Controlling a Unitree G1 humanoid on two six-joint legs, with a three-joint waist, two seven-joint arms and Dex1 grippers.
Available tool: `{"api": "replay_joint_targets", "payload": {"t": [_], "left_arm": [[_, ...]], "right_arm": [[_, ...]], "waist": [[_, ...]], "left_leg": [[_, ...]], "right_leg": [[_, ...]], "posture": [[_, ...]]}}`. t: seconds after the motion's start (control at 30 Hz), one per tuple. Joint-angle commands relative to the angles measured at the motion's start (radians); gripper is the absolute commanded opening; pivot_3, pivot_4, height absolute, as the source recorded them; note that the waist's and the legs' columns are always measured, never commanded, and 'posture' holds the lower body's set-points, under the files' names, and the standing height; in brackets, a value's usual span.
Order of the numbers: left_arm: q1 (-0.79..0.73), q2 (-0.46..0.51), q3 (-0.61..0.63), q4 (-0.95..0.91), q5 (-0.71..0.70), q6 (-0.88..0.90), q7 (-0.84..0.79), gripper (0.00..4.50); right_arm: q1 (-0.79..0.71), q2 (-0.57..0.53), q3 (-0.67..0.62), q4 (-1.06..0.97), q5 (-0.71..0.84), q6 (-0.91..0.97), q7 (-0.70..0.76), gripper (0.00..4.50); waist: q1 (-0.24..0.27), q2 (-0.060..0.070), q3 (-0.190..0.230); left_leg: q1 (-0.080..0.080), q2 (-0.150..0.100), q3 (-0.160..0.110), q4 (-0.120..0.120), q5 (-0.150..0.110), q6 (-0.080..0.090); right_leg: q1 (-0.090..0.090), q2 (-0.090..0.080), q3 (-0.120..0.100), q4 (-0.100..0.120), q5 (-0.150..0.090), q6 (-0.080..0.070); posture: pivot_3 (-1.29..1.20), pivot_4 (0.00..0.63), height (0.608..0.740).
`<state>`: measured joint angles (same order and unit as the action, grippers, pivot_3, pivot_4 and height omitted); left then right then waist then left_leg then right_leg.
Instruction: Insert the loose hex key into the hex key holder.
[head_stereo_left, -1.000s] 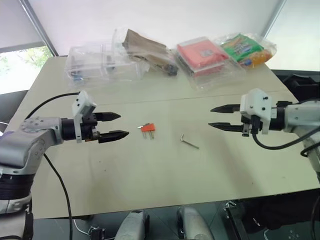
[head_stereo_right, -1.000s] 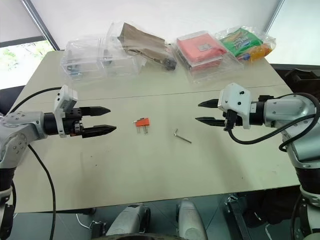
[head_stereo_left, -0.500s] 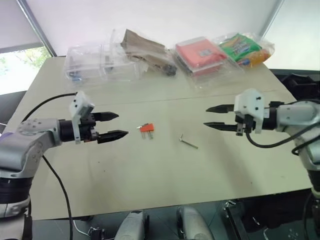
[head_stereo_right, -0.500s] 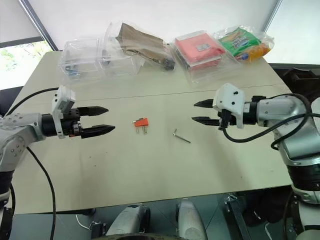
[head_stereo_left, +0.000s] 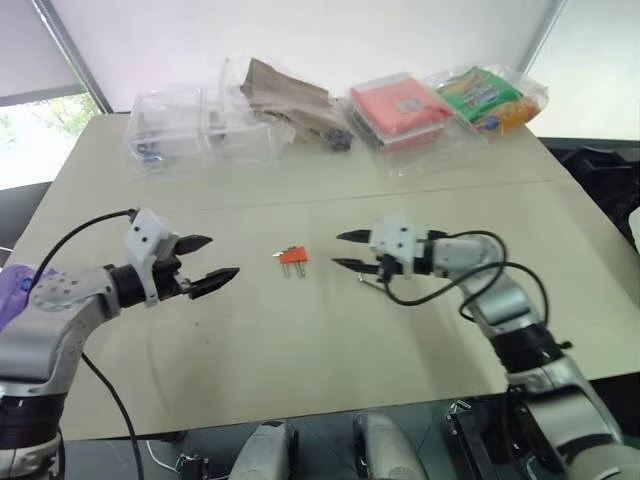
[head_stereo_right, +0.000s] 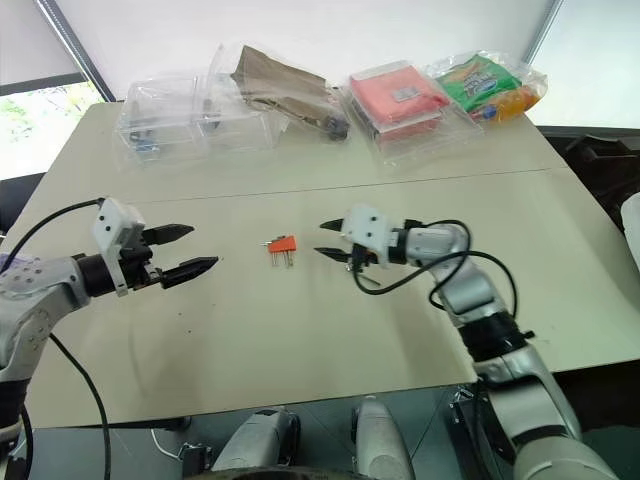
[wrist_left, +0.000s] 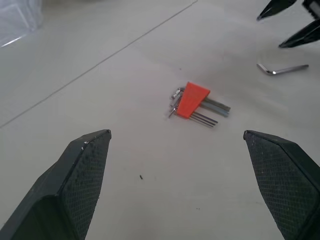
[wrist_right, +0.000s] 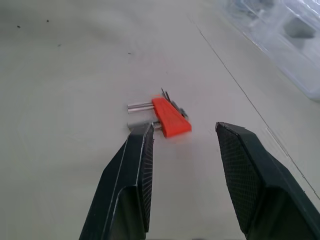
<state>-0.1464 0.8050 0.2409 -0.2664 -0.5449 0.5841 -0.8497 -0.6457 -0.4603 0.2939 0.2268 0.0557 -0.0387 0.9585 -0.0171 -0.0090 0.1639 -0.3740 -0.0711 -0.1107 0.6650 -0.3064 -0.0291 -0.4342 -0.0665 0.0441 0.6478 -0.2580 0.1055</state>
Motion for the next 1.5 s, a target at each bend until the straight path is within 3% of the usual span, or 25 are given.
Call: {"api": "replay_joint_targets", "payload": {"t": [0.03,0.07,0.17,0.4,0.63,1.07,1.5], "left_arm": [[0.021,0.010,0.055,-0.050,-0.001,-0.001,0.029,4.50],[0.035,0.009,0.066,-0.069,-0.006,0.005,0.038,4.50],[0.073,0.008,0.094,-0.100,-0.016,0.012,0.054,4.50],[0.128,-0.011,0.123,-0.172,-0.031,0.036,0.104,4.50],[0.154,-0.015,0.149,-0.208,-0.047,0.047,0.134,4.50],[0.182,-0.017,0.177,-0.247,-0.066,0.064,0.160,4.50],[0.176,-0.030,0.162,-0.256,-0.072,0.066,0.189,4.50]], "right_arm": [[-0.093,0.063,0.019,0.173,-0.055,-0.121,-0.026,2.55],[-0.122,0.085,0.027,0.232,-0.072,-0.153,-0.033,2.83],[-0.189,0.139,0.034,0.374,-0.110,-0.241,-0.058,4.35],[-0.286,0.186,0.051,0.646,-0.192,-0.401,-0.095,4.35],[-0.319,0.215,0.053,0.787,-0.250,-0.489,-0.137,4.35],[-0.295,0.316,0.009,0.802,-0.215,-0.399,-0.098,4.35],[-0.268,0.309,0.009,0.806,-0.237,-0.279,-0.063,4.35]], "waist": [[-0.002,0.000,0.000],[-0.002,0.000,0.000],[-0.003,0.000,0.000],[-0.002,0.000,0.000],[-0.016,0.000,0.000],[-0.038,0.000,0.000],[-0.039,0.001,-0.001]], "left_leg": [[0.000,0.000,0.000,0.000,0.001,-0.001],[0.000,0.000,0.000,0.000,0.001,-0.002],[0.000,0.000,0.000,-0.001,0.002,-0.003],[0.000,0.000,0.000,-0.001,0.002,-0.003],[0.000,0.000,0.000,-0.001,0.002,-0.004],[0.001,0.000,-0.001,-0.004,0.002,-0.004],[0.001,0.000,-0.001,-0.004,0.002,-0.004]], "right_leg": [[0.000,0.000,0.000,0.000,0.000,0.000],[0.000,0.000,0.000,0.000,0.000,0.000],[-0.001,0.000,0.000,0.000,0.000,0.000],[0.000,0.001,0.000,0.000,0.000,0.000],[-0.001,0.001,0.000,0.001,0.000,0.000],[-0.002,0.002,0.000,0.002,0.000,0.000],[-0.001,0.002,0.000,0.002,0.000,0.000]], "posture": [[0.00,0.150,0.740],[0.00,0.150,0.740],[0.00,0.150,0.740],[0.00,0.150,0.740],[0.00,0.150,0.740],[0.00,0.150,0.740],[0.00,0.150,0.740]]}}
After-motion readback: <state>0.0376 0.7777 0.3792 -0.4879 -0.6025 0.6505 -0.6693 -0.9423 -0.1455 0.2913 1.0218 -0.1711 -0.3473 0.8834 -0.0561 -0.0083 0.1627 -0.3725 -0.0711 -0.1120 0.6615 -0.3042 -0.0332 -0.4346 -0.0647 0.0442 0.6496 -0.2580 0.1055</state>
